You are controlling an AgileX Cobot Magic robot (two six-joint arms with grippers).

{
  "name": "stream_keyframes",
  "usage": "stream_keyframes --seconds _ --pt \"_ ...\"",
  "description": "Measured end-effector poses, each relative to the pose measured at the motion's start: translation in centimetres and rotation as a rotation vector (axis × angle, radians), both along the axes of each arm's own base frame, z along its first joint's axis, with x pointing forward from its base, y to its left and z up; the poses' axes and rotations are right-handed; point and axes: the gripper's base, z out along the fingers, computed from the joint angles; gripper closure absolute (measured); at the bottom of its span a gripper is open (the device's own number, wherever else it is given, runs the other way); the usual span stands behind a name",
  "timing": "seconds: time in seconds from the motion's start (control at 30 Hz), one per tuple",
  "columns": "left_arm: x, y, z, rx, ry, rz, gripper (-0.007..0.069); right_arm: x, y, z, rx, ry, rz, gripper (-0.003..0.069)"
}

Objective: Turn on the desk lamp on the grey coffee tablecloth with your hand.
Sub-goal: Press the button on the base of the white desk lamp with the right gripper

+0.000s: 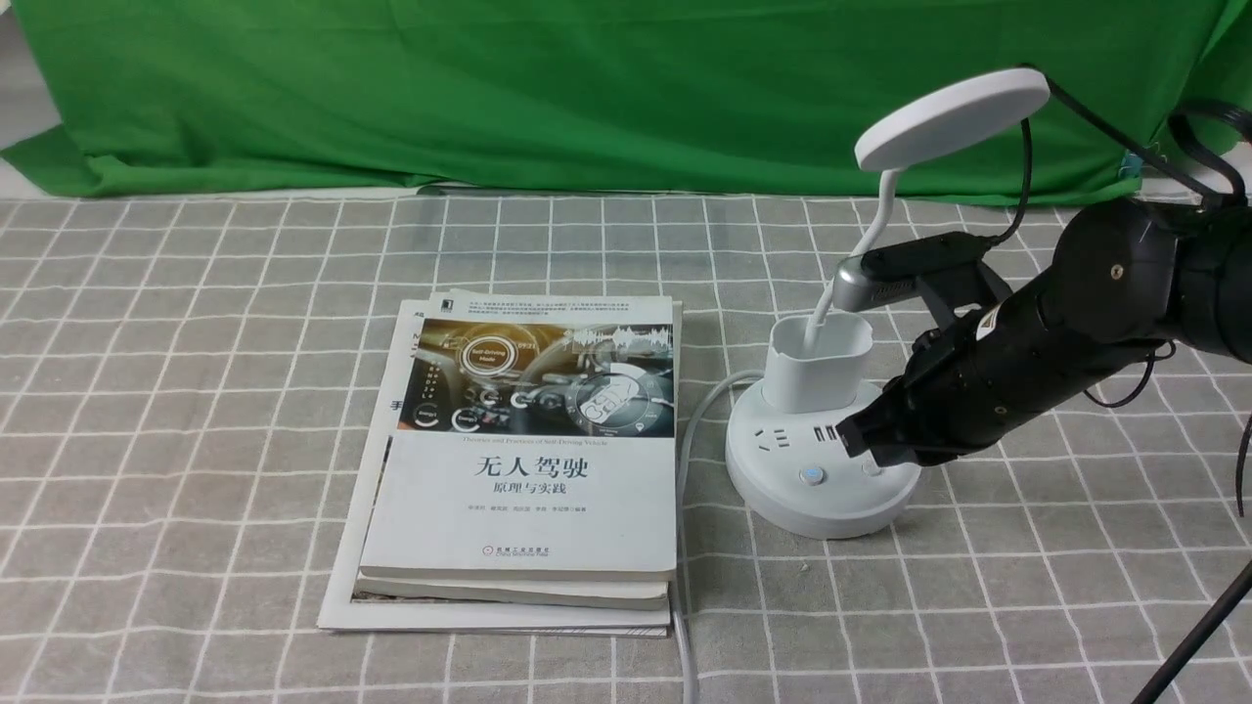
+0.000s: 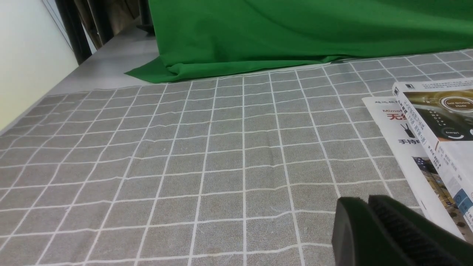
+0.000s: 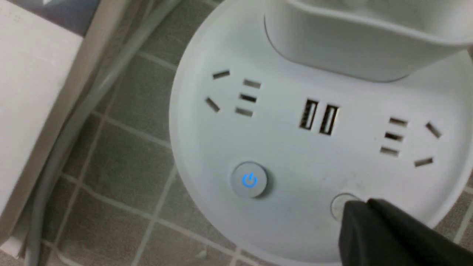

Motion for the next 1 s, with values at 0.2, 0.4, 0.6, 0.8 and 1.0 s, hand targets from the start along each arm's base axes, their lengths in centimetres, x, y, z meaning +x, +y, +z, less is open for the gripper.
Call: stream_keyframes --seconds 0.2,0.4,0.6,0.8,1.0 --pt "0.0 0.0 0.0 0.0 0.0 0.0 0.0606 0.3 0.1 -0.9 -0.003 0.013 -0.007 0.0627" --pt "0.0 0.0 0.0 0.0 0.0 0.0 0.0606 0.8 0.3 -2.0 -0.007 0.04 -0.011 0.0626" --pt "0.0 0.0 0.0 0.0 0.0 0.0 0.0606 0.5 0.2 -1.2 0.001 0.021 -0.011 0.0626" --pt "0.0 0.0 0.0 0.0 0.0 0.0 0.0606 0.4 0.1 0.5 0.021 -0.04 -0.015 0.0626" --pt "0.0 0.0 0.0 0.0 0.0 0.0 0.0606 0.7 0.3 -1.6 0.0 0.016 -0.014 0.0626"
